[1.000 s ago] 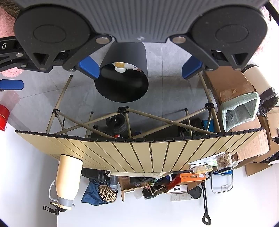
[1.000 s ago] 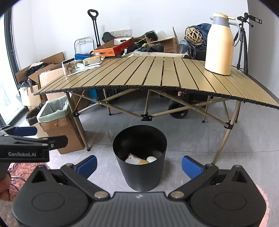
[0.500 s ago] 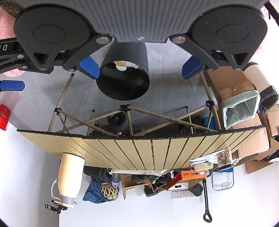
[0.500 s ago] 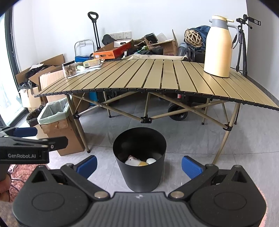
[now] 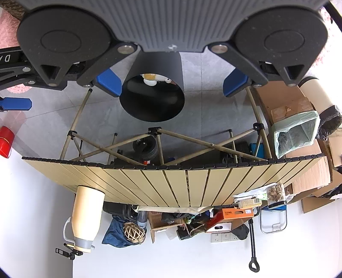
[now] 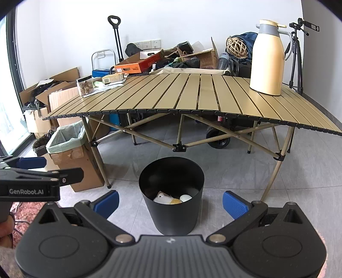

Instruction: Collect trash

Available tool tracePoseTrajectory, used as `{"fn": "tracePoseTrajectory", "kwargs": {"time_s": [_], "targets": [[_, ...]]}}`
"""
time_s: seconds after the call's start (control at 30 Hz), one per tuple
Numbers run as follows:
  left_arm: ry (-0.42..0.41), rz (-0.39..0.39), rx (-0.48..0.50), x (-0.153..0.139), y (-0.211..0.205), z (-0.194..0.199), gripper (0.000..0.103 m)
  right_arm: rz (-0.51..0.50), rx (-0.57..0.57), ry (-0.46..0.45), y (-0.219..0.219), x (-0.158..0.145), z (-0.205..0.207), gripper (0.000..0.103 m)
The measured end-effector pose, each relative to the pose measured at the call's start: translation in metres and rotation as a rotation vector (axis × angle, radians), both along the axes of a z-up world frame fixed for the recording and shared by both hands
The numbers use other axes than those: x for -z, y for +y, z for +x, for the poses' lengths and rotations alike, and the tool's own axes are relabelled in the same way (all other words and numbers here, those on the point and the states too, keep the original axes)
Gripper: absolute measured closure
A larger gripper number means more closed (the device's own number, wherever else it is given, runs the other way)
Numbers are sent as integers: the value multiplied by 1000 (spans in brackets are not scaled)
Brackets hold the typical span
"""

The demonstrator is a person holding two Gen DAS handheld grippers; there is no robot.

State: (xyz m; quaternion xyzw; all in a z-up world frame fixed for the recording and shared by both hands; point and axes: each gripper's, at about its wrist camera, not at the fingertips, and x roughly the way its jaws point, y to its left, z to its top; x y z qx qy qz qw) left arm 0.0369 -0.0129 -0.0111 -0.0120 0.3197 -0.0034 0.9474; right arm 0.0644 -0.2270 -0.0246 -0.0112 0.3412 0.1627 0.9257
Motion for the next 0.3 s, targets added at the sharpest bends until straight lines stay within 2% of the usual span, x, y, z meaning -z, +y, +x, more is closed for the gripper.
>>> {"fn": "tracePoseTrajectory", "kwargs": {"time_s": [0.3], "targets": [[-6,0,3,-1,1,0,0,1,-2,0,-1,0,0,0]]}}
